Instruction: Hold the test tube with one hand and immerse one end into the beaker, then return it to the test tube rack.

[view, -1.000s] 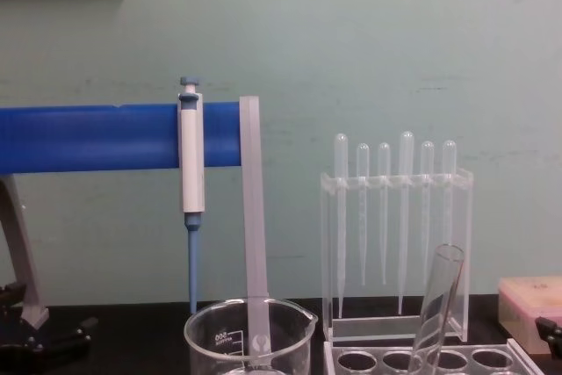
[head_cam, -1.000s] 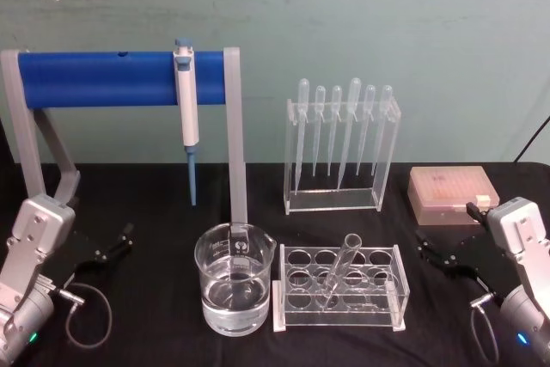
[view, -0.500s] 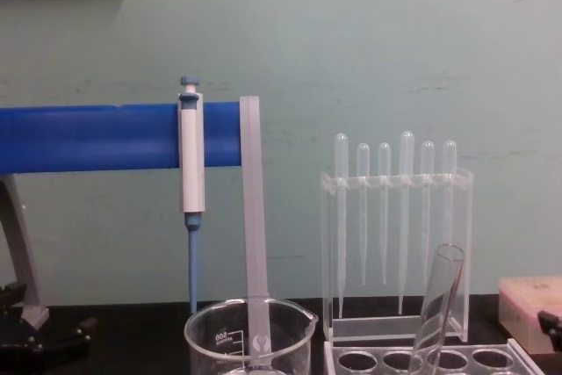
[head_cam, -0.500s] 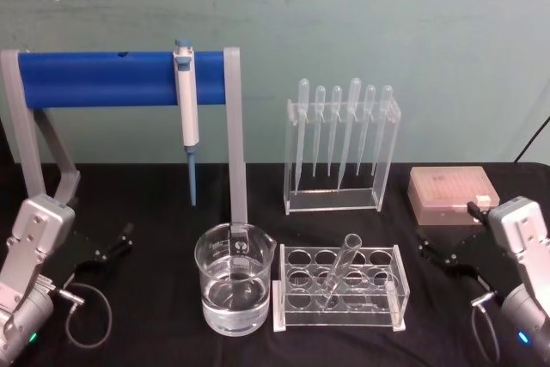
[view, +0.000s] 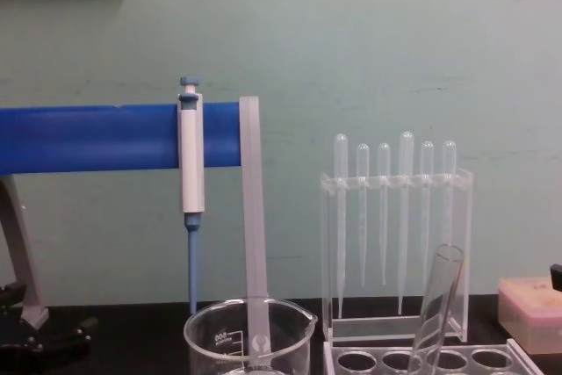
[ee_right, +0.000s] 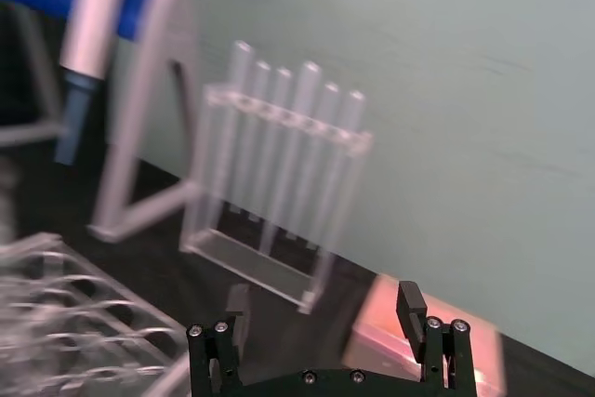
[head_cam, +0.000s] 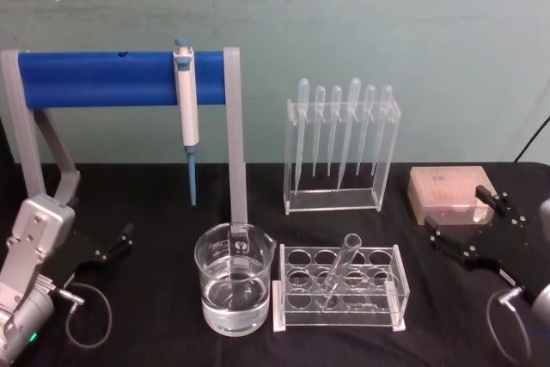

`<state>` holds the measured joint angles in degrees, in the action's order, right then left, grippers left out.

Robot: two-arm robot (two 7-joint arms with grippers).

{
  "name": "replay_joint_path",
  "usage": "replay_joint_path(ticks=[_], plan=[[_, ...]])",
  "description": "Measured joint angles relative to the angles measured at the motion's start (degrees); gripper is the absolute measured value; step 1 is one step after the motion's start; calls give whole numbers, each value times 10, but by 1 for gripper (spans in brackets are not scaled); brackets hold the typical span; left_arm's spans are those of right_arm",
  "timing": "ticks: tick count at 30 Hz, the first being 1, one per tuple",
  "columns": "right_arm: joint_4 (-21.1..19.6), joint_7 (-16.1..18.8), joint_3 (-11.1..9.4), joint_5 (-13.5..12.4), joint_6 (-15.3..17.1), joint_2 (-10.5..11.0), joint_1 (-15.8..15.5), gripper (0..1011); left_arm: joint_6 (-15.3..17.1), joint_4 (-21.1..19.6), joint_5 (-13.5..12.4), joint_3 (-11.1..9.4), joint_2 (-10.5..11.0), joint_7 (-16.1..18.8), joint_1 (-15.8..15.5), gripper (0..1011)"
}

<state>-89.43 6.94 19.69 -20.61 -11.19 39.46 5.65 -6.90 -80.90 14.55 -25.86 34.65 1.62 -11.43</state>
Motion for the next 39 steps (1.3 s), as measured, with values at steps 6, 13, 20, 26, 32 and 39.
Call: replay_joint_path(ticks=[6,13,20,26,32,39], plan=[[-24,129,-13,-78,-17,41,-19,1002,0,0,0,0,0,0,0,1000],[-21,245,-8,-129,-12,62,-14,1002,0,0,0,0,0,0,0,1000],[3,344,18,-140,-10,52,16,1002,0,0,0,0,0,0,0,1000],[22,382,29,-142,-16,31,37,1002,0,0,0,0,0,0,0,1000],[40,405,40,-139,-17,12,59,1002,0,0,0,0,0,0,0,1000],[65,418,56,-132,-8,-7,88,1002,0,0,0,0,0,0,0,1000]])
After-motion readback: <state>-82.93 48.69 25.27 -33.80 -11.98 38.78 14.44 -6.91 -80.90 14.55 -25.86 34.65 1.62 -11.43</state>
